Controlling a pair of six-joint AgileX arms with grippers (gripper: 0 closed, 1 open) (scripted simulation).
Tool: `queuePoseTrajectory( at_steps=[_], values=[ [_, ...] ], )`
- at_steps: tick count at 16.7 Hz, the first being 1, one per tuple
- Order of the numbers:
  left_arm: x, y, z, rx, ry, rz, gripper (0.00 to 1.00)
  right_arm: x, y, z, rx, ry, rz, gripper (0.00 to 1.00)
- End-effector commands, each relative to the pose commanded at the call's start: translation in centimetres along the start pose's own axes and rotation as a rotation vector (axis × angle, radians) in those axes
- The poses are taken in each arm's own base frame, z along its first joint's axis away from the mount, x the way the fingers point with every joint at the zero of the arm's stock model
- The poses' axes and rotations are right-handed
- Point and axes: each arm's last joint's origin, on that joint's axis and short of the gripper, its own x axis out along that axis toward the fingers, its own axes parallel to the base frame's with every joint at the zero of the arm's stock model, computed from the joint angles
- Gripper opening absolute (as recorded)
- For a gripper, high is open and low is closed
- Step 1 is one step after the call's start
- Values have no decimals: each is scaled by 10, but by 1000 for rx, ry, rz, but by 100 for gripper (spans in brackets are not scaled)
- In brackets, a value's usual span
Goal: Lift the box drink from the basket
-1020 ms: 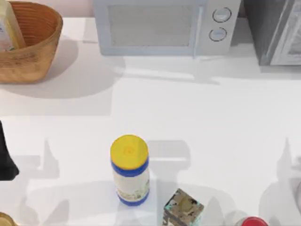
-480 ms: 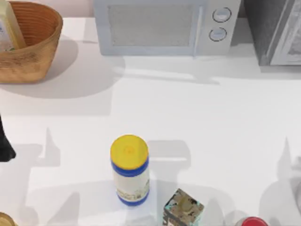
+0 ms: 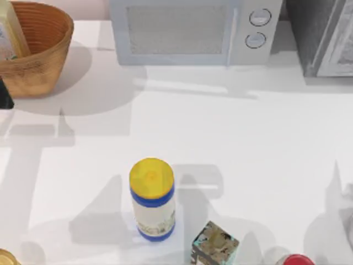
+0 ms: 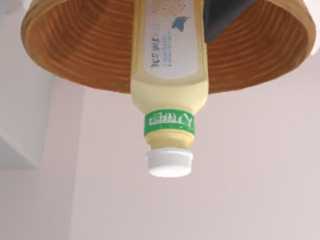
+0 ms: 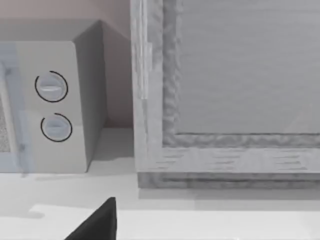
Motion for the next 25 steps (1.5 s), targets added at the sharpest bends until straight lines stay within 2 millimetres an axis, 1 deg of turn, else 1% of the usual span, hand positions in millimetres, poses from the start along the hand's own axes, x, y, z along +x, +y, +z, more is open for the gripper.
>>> queuePoseTrajectory(
  at_steps=[2, 5, 9, 12, 15, 18, 23, 24, 25],
  values=[
    [29, 4, 1, -1, -1, -1, 100, 0, 0, 0, 0, 0, 0, 100],
    [73, 12, -8, -1, -2, -2, 100, 0, 0, 0, 0, 0, 0, 100],
    [124, 23, -37, -1, -1, -3, 100, 0, 0, 0, 0, 0, 0, 100],
    [152, 31, -63, 0, -1, -5, 100, 0, 0, 0, 0, 0, 0, 100],
    [169, 36, -87, 1, 0, -6, 100, 0, 0, 0, 0, 0, 0, 100],
    [178, 39, -101, 2, 1, -7, 100, 0, 0, 0, 0, 0, 0, 100],
    [179, 39, -103, 3, 2, -8, 100, 0, 0, 0, 0, 0, 0, 100],
    [179, 38, -96, 13, -20, -8, 100, 0, 0, 0, 0, 0, 0, 100],
    [179, 38, -97, 11, -16, -8, 100, 0, 0, 0, 0, 0, 0, 100]
  ],
)
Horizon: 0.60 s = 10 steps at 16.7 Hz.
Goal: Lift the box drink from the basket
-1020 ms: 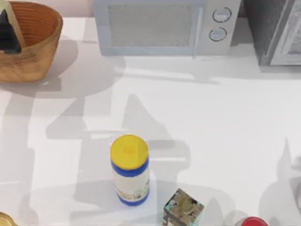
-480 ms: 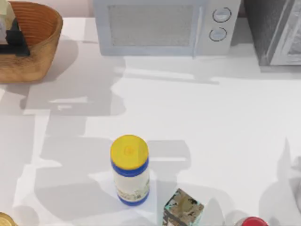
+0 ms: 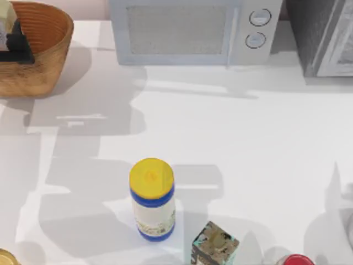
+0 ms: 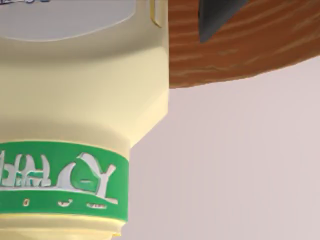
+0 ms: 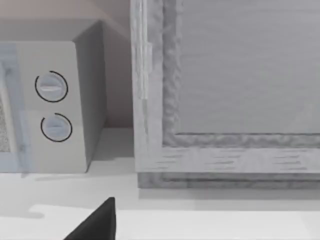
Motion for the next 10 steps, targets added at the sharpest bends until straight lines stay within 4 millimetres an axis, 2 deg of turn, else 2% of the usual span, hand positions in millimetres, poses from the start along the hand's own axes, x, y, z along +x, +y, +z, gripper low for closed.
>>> queuePoseTrajectory(
  at_steps=[2, 10],
  values=[
    [5, 0, -4, -7, 16, 0, 100, 0, 0, 0, 0, 0, 0, 100],
    [49, 2, -7, -9, 17, 1, 100, 0, 0, 0, 0, 0, 0, 100]
  ],
)
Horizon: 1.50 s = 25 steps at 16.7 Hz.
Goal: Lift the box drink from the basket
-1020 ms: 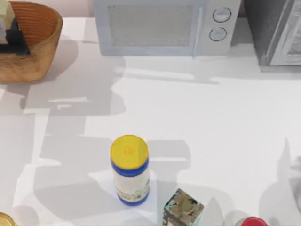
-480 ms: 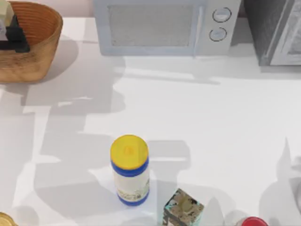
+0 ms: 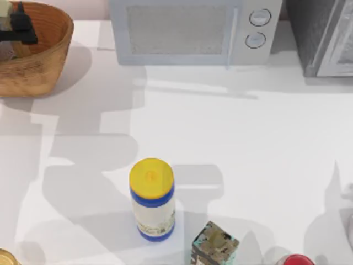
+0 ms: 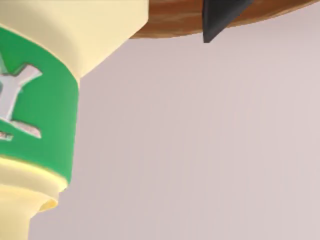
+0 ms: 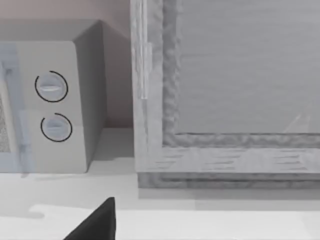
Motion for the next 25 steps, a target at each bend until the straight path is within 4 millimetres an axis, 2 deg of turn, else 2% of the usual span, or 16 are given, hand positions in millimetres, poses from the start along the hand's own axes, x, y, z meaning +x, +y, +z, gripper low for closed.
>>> queuePoseTrajectory(
  at_steps=[4, 17, 25],
  values=[
    [1, 0, 0, 0, 0, 0, 100, 0, 0, 0, 0, 0, 0, 100],
    [1, 0, 0, 0, 0, 0, 2, 0, 0, 0, 0, 0, 0, 100],
    [1, 0, 0, 0, 0, 0, 0, 0, 0, 0, 0, 0, 0, 100]
  ],
)
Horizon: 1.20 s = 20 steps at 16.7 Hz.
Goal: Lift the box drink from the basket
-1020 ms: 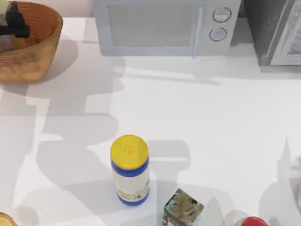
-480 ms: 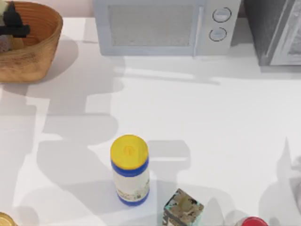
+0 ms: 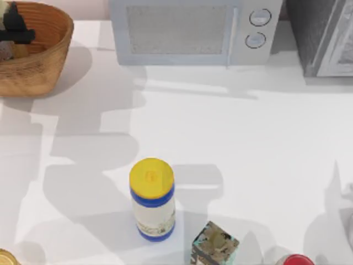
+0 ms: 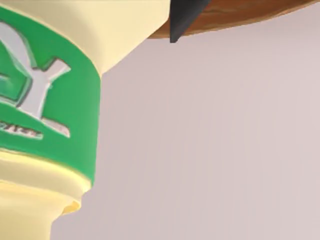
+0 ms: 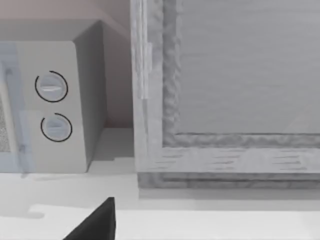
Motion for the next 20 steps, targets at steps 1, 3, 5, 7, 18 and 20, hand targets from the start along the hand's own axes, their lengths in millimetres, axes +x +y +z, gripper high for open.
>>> queuePoseTrajectory(
  at_steps=[1, 3, 5, 7, 18, 20],
  values=[
    [-1, 2, 9, 6, -19, 6, 0, 0, 0, 0, 0, 0, 0, 100],
    [-1, 2, 9, 4, -11, 5, 0, 0, 0, 0, 0, 0, 0, 100],
    [1, 2, 16, 0, -1, 4, 0, 0, 0, 0, 0, 0, 0, 100],
    [4, 2, 33, 1, -2, 3, 0, 0, 0, 0, 0, 0, 0, 100],
    [-1, 2, 154, 6, -20, 6, 0, 0, 0, 0, 0, 0, 0, 100],
    [-2, 2, 159, 6, -19, 6, 0, 0, 0, 0, 0, 0, 0, 100]
  ],
)
